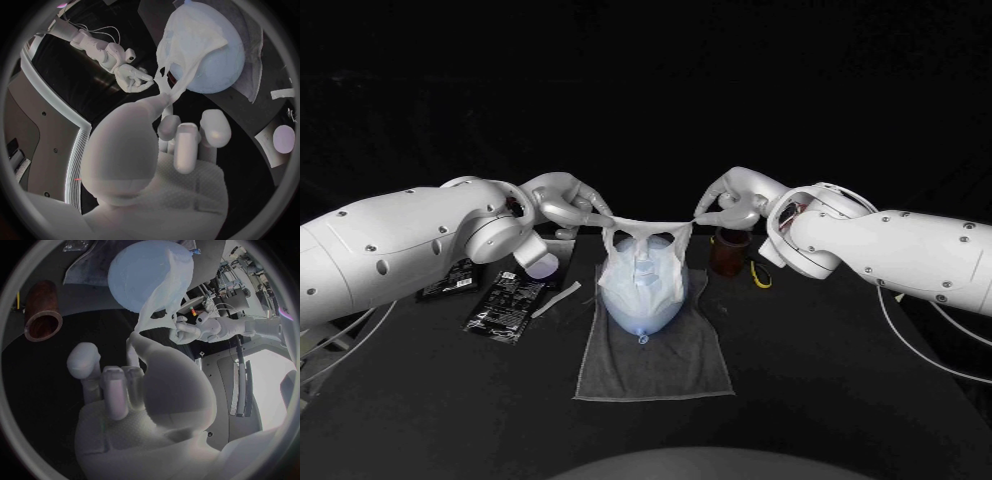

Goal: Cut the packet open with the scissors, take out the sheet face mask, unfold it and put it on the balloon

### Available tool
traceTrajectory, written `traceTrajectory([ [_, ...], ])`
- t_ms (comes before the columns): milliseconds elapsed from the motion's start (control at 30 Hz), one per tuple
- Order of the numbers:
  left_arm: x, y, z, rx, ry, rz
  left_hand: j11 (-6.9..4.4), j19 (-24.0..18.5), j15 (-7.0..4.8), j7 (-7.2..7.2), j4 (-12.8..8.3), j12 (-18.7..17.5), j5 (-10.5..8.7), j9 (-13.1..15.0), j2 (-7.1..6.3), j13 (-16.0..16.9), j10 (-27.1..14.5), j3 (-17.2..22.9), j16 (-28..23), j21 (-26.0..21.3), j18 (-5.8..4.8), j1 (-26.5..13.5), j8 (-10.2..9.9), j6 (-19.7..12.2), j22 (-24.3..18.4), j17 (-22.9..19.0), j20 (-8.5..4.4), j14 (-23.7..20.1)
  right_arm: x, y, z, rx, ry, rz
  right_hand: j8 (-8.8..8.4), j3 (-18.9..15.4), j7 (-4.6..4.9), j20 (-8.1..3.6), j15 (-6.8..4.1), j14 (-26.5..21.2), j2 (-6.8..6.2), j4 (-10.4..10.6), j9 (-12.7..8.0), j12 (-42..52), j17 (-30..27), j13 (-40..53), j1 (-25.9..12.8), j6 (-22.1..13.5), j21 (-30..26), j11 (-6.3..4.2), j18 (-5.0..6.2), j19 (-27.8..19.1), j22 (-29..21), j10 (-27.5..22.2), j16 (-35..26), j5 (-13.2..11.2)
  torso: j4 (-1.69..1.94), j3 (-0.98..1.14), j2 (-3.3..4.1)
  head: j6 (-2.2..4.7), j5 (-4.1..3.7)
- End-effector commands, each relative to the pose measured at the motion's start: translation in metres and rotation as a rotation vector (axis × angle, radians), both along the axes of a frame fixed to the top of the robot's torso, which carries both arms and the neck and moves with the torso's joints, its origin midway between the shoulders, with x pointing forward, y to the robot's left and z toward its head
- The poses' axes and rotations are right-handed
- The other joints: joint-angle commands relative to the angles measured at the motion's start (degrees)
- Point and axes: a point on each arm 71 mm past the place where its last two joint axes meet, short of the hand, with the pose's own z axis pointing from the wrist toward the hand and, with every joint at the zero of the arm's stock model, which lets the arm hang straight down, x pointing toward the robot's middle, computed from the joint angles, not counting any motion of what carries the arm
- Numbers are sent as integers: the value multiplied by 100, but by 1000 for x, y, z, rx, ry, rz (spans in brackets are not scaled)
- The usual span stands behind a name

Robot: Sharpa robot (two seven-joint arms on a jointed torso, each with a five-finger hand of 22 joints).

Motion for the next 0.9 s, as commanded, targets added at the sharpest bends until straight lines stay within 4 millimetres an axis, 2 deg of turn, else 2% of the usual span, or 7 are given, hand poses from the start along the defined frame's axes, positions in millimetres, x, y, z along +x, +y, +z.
traceTrajectory([
  [33, 2, -1, -1, 9, 22, 10, 3, 37, 32, 18, 38, -35, 17, 316, 51, -6, -50, 2, 9, 33, 1, -20, 39, -24, 10, 536, 12, 279, 2, 2, -4, -30, 49, 8, 64, 16, -16, 9, -30, 619, 4, 19, 297, 21, 1510, 1505, 66, 26, -34, -20, 89, -32, 633, 609, 40, 25, -1, 1, 7, 9, 0],
  [567, 14, -3, -6, 83, 24, 23, -2, 23, 28, 14, 44, -57, 17, 319, 82, -39, -71, 14, 5, 21, 6, -21, 44, -47, -9, 525, 12, 275, 13, 8, -8, -32, 33, -26, 67, 23, -13, 10, -28, 619, 8, 21, 301, 21, 1510, 1505, 69, 17, -51, -17, 92, -40, 629, 609, 40, 25, -7, -1, 23, -14, -1],
  [900, 14, -7, -29, 112, 39, 51, 2, 0, 29, 21, 46, -136, 17, 321, 102, -162, -156, 20, -1, 3, 13, -25, 47, -86, -39, 512, 13, 269, 22, 13, -19, -57, 63, -43, 74, 38, -6, 12, -25, 619, 16, 23, 308, 21, 1510, 1505, 76, -1, -77, -12, 96, -53, 622, 609, 40, 25, 2, -4, 25, -48, -35],
])
